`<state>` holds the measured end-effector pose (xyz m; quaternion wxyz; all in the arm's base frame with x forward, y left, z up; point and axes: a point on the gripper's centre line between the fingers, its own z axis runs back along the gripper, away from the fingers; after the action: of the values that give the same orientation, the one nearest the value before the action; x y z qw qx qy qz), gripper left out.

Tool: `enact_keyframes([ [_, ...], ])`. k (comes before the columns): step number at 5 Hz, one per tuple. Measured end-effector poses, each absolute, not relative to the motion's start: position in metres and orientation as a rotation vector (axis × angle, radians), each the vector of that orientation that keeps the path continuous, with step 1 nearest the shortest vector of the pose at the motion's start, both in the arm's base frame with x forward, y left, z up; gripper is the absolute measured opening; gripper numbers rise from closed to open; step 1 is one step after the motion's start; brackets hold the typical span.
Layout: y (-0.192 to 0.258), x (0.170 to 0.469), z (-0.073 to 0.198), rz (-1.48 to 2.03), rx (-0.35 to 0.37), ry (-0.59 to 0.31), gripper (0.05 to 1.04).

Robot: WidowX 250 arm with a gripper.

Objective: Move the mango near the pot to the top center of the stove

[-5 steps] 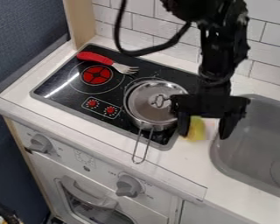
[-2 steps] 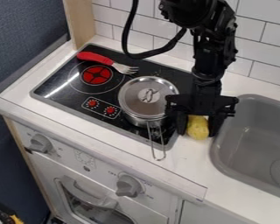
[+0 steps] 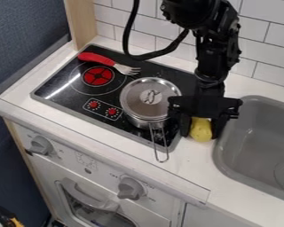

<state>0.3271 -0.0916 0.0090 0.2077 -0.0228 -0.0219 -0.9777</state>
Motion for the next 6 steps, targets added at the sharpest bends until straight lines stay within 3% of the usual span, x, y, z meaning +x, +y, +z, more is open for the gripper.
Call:
enact_keyframes([
  [1, -0.105, 0.328, 0.023, -2.750, -0.018, -0.120, 0.693],
  [3, -0.116, 0.334, 0.072, -2.713, 0.158, -0.213, 0.693],
  [4, -0.107, 0.343, 0.094, -2.488, 0.265, -0.214, 0.693],
  [6, -0.063, 0.375, 0.117, -2.034, 0.360, -0.159, 0.693],
])
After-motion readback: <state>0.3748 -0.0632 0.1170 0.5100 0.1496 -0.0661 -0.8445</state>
